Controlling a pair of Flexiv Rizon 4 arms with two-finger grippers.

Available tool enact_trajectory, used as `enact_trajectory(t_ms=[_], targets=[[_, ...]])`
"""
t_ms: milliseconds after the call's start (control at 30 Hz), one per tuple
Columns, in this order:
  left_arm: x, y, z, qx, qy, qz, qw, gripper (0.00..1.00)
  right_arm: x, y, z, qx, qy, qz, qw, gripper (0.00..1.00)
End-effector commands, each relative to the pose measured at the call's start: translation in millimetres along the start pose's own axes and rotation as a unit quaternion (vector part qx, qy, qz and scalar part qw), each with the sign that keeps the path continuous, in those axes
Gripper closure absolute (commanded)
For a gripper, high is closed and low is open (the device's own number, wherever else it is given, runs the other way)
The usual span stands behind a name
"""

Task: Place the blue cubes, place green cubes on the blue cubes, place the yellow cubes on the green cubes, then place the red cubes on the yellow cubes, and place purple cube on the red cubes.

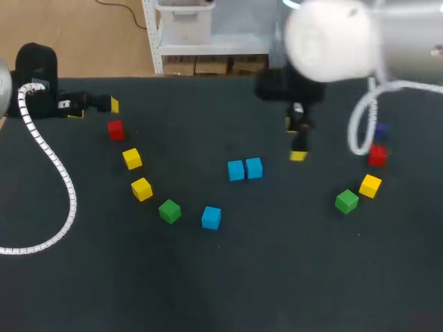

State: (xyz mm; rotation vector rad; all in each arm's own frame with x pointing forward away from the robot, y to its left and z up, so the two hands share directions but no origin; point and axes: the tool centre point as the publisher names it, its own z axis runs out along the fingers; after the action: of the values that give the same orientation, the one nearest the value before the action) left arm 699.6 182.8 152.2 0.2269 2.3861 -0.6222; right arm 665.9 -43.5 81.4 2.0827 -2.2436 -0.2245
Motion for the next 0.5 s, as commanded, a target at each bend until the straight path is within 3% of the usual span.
enact_trajectory(t_ms=[33,133,300,500], targets=[[0.9,1.9,0,0.004,-0.002,0.001,1.000,0.00,45,40,5,0.098,-0.088,0.004,0.991,0.00],[0.9,1.9,0,0.004,-0.002,0.001,1.000,0.00,58,47,10,0.103,-0.173,-0.009,0.980,0.00],[0.9,1.9,0,0.004,-0.002,0.001,1.000,0.00,77,51,21,0.108,-0.249,-0.012,0.962,0.00],[0.9,1.9,0,0.004,-0.002,0.001,1.000,0.00,78,43,32,0.093,-0.295,-0.050,0.950,0.00]])
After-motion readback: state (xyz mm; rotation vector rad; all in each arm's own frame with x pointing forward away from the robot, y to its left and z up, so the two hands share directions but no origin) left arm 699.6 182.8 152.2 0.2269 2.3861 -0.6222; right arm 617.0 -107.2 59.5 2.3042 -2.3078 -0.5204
